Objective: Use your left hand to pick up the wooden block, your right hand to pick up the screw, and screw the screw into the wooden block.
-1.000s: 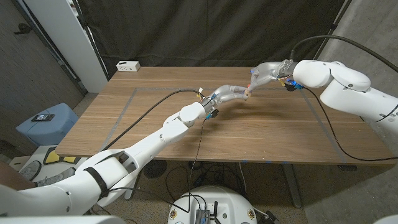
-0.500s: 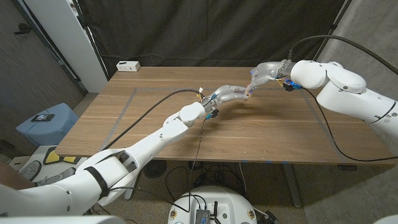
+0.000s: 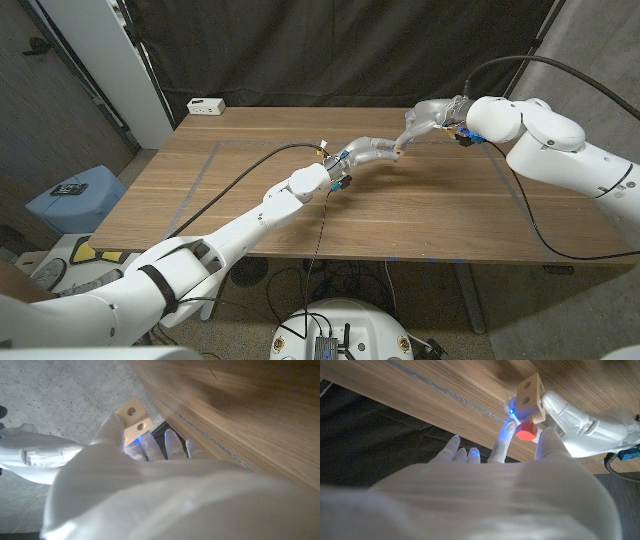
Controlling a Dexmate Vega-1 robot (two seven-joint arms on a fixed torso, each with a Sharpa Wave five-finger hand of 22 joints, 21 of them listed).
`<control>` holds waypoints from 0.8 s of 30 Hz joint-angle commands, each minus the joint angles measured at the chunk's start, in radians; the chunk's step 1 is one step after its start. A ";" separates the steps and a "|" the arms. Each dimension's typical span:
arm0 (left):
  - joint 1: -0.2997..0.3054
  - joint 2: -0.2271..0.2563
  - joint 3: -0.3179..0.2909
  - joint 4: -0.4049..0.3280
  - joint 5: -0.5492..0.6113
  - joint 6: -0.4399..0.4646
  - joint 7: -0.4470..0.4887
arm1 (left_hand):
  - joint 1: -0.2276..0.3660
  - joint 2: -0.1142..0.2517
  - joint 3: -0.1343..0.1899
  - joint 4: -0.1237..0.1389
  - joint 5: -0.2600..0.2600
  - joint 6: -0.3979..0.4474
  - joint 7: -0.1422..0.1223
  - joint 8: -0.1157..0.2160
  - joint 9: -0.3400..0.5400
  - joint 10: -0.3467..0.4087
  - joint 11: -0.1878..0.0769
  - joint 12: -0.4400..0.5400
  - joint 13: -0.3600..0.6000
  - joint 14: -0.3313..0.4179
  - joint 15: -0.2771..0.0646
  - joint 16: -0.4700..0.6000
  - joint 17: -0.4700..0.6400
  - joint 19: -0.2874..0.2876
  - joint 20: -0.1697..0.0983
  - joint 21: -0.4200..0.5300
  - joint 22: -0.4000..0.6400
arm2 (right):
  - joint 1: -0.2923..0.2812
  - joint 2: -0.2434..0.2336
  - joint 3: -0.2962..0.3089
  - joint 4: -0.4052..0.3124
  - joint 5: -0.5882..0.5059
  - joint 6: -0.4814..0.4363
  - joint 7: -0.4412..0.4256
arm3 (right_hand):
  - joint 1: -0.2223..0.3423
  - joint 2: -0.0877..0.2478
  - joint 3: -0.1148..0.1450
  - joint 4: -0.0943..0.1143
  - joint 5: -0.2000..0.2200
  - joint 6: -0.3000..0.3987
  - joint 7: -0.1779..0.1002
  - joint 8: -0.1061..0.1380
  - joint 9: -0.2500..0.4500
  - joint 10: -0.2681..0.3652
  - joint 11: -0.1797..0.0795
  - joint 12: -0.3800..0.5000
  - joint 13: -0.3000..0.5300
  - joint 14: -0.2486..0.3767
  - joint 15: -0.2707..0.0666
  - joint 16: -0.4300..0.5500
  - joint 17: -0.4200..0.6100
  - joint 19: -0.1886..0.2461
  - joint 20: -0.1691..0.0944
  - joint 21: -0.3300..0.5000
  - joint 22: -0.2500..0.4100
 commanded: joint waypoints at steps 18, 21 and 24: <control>-0.018 -0.016 0.006 0.039 -0.006 -0.019 -0.023 | 0.001 0.005 0.003 0.006 0.007 0.003 0.000 0.006 0.001 0.002 -0.005 0.001 0.002 0.009 -0.059 0.006 0.001 0.013 0.001 0.003 0.002 | -0.020 -0.045 0.064 0.007 0.089 0.078 0.020 | -0.038 0.008 -0.009 -0.017 0.008 -0.262 0.046 -0.084 -0.027 -0.119 0.024 -0.038 0.007 -0.062 0.042 -0.036 0.001 -0.060 0.023 -0.011 0.004; -0.016 -0.015 0.006 0.036 -0.005 -0.021 -0.023 | 0.002 0.005 0.003 0.005 0.007 0.004 -0.001 0.006 0.001 0.002 -0.005 0.002 0.002 0.008 -0.059 0.006 0.001 0.013 0.001 0.003 0.002 | -0.026 -0.053 0.080 0.010 0.120 0.098 0.021 | -0.013 0.018 0.005 -0.033 0.016 -0.293 0.037 -0.100 -0.039 -0.143 0.021 -0.039 0.007 -0.074 0.049 -0.042 -0.002 -0.071 0.029 -0.011 0.004; -0.015 -0.014 0.006 0.034 -0.003 -0.023 -0.021 | 0.001 0.005 0.003 0.006 0.007 0.003 -0.001 0.005 0.001 0.002 -0.005 0.002 0.002 0.008 -0.058 0.006 0.001 0.012 0.001 0.003 0.002 | -0.035 -0.063 0.095 0.012 0.147 0.122 0.017 | 0.013 0.024 0.020 -0.049 0.025 -0.318 0.035 -0.116 -0.050 -0.160 0.023 -0.038 0.008 -0.087 0.055 -0.046 -0.005 -0.076 0.031 -0.010 0.004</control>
